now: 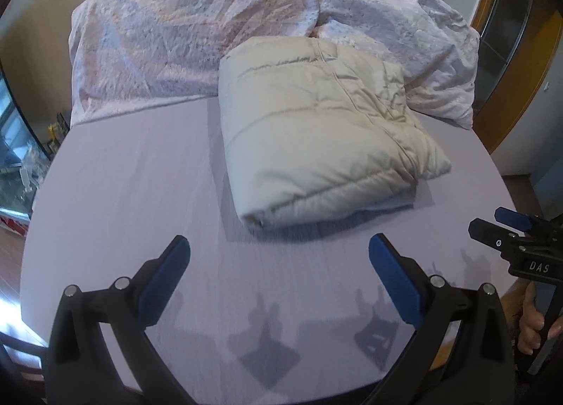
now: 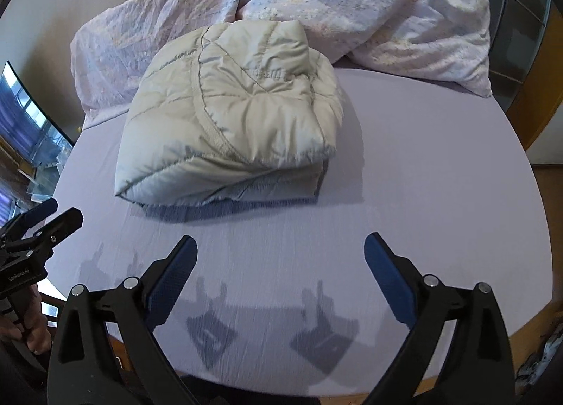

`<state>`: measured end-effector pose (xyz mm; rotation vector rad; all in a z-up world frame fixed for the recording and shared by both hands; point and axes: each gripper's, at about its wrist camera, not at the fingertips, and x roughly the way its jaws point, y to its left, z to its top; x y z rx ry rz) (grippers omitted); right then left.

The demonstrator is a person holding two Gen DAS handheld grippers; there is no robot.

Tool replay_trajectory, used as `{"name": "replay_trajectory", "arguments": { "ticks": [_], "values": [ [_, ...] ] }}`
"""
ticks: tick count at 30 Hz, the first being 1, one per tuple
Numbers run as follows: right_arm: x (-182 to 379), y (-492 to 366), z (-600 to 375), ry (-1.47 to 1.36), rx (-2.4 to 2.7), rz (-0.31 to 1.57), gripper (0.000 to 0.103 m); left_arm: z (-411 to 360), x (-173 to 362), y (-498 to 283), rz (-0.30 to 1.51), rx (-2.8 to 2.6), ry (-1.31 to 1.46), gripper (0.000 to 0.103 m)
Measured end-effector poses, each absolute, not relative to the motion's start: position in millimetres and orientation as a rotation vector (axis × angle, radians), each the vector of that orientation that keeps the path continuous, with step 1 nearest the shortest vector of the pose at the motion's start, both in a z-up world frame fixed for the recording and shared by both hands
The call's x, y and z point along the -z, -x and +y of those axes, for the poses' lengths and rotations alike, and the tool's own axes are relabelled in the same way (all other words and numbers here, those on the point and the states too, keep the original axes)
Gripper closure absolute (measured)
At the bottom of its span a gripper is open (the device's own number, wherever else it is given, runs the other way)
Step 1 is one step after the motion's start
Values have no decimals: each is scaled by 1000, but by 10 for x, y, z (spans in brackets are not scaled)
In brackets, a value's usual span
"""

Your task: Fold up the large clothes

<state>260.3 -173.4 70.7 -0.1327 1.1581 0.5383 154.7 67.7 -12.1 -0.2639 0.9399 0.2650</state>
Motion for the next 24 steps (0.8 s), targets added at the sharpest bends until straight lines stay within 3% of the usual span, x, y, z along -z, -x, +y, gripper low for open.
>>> {"name": "replay_trajectory", "arguments": {
  "ticks": [24],
  "values": [
    [-714, -2333, -1732, 84, -576, 1177, 5, 458, 147, -1315, 915, -235, 319, 2]
  ]
}}
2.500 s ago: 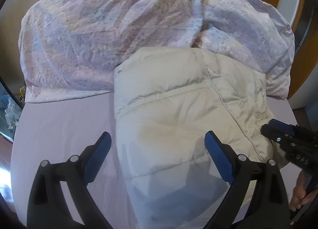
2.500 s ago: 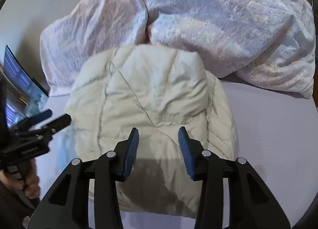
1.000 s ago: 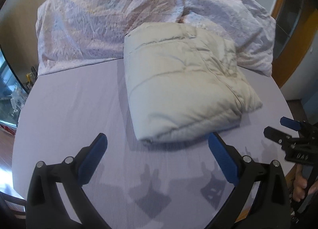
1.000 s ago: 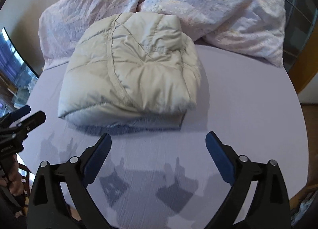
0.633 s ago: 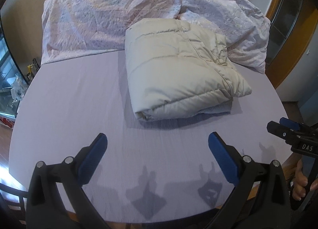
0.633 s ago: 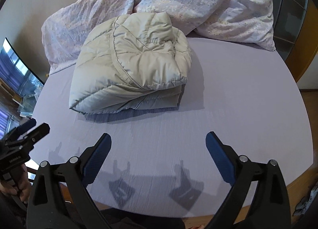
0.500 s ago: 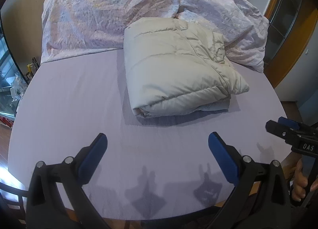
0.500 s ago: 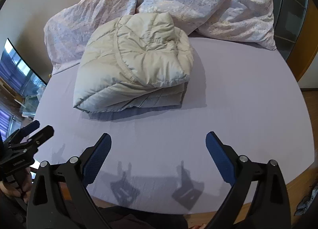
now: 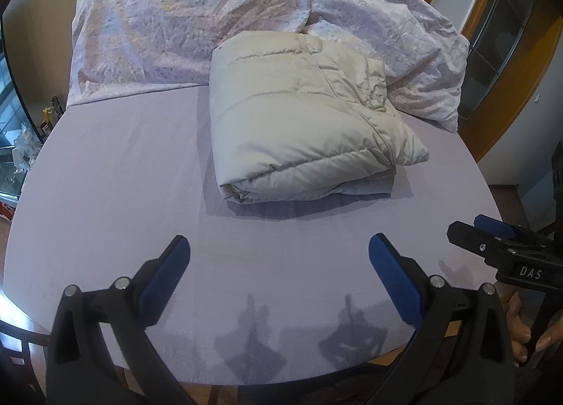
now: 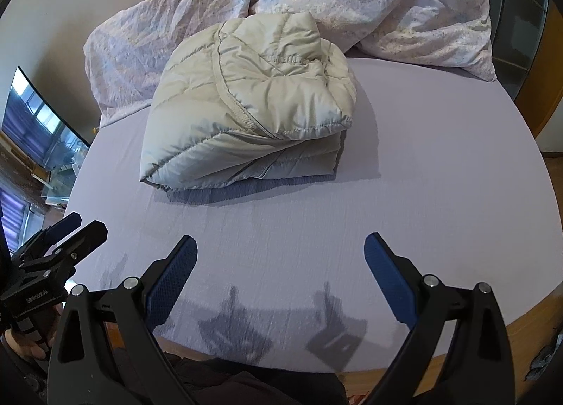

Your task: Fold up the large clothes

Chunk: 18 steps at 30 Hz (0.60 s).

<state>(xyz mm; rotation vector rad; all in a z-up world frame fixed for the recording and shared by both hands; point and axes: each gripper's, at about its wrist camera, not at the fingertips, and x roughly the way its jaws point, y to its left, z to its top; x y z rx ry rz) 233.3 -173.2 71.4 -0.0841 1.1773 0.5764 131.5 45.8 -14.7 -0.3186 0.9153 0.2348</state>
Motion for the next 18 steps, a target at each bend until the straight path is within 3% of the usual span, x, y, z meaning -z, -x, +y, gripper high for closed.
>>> {"name": "replay_trajectory", "arguments": {
  "ticks": [18],
  "values": [
    [-758, -2325, -1704, 94, -569, 1138, 5, 450, 152, -1330, 909, -223, 317, 2]
  ]
}}
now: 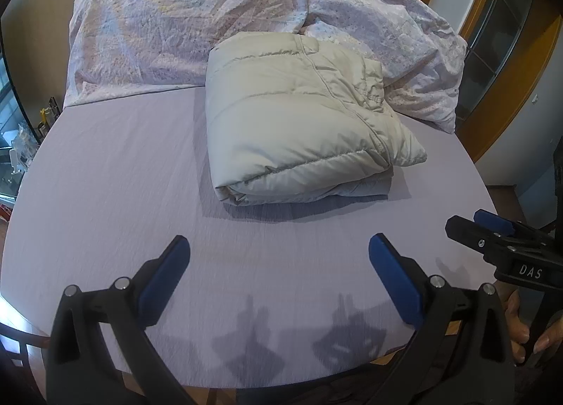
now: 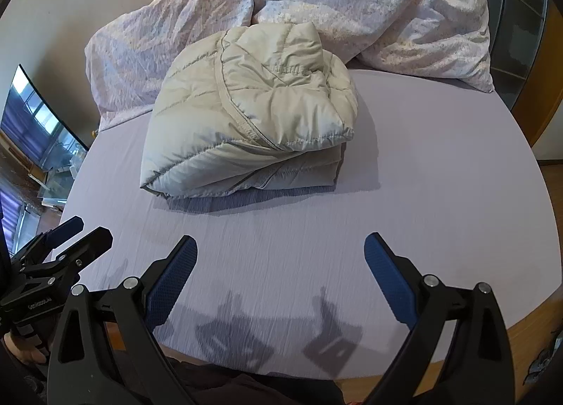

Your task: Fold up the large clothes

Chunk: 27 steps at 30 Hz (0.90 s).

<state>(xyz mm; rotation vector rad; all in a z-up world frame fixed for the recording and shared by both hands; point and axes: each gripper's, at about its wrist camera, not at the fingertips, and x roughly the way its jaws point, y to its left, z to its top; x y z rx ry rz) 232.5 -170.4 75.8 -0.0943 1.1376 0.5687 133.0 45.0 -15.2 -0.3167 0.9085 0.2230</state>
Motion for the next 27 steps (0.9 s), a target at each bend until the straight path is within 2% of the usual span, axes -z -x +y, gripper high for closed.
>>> {"name": "replay_trajectory", "arguments": {
  "ticks": [27],
  "values": [
    [-710, -2361, -1725, 89, -578, 1154, 5, 435, 175, -1404, 918, -241, 306, 2]
  ]
}}
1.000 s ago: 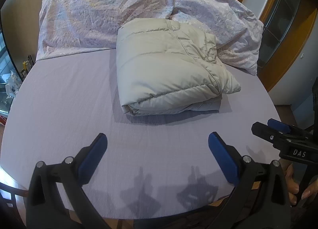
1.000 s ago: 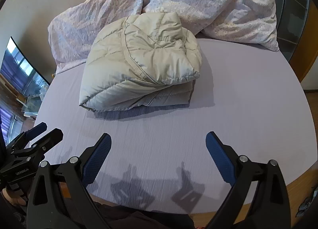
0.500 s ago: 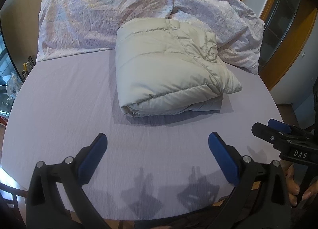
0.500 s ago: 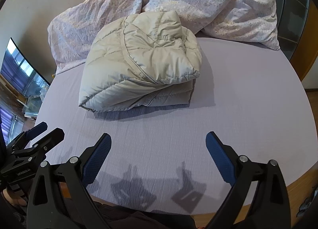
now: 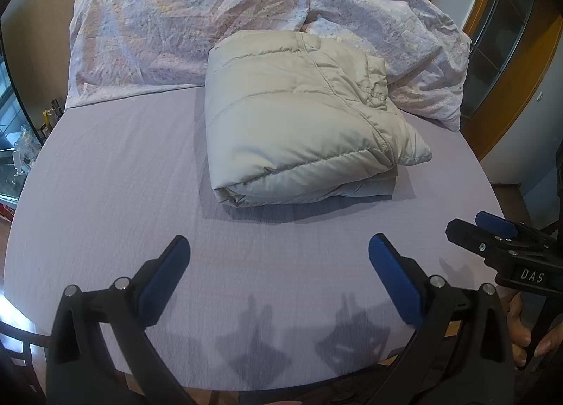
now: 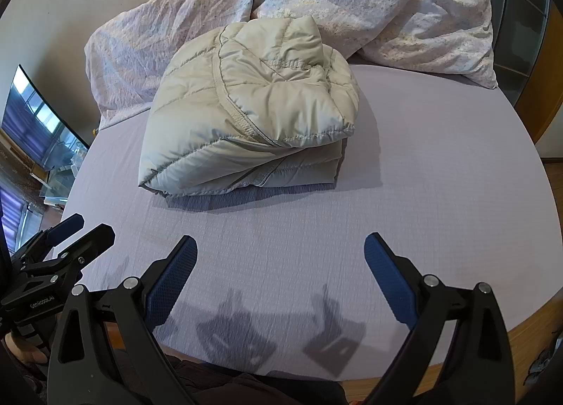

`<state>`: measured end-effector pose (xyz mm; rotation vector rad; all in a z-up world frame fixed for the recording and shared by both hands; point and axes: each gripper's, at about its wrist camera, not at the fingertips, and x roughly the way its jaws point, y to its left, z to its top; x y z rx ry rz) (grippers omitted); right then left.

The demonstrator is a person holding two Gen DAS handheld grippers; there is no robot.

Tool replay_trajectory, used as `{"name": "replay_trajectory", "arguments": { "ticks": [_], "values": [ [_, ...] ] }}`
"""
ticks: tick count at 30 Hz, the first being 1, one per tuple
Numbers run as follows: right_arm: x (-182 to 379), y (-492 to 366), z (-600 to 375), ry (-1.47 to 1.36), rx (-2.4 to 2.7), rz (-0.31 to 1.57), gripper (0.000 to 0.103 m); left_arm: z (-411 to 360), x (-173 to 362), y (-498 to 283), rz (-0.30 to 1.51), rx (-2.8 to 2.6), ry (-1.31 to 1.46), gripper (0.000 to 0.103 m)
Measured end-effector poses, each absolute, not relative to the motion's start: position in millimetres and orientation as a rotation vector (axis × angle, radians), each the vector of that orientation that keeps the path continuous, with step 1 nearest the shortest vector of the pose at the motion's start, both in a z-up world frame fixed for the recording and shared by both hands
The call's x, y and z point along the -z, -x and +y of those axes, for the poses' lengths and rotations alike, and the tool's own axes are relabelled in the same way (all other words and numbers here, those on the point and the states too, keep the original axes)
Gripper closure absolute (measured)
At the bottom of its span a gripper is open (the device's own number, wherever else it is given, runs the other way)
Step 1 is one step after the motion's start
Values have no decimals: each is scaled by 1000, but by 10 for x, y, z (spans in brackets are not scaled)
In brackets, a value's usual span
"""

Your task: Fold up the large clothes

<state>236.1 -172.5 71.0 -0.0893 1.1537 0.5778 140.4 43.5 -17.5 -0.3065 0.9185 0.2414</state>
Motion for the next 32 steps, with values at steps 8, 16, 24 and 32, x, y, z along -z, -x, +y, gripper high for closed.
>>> {"name": "replay_trajectory", "arguments": {
  "ticks": [8, 16, 24, 32],
  "values": [
    [-705, -2375, -1722, 92, -578, 1154, 5, 436, 191, -1430, 922, -241, 309, 2],
    [-700, -2379, -1715, 92, -578, 1156, 5, 437, 191, -1434, 922, -241, 309, 2],
    [-680, -2385, -1714, 95, -583, 1158, 5, 430, 192, -1439, 922, -241, 310, 2],
    [-684, -2393, -1712, 97, -583, 1156, 5, 434, 199, -1452, 922, -241, 313, 2]
  ]
}}
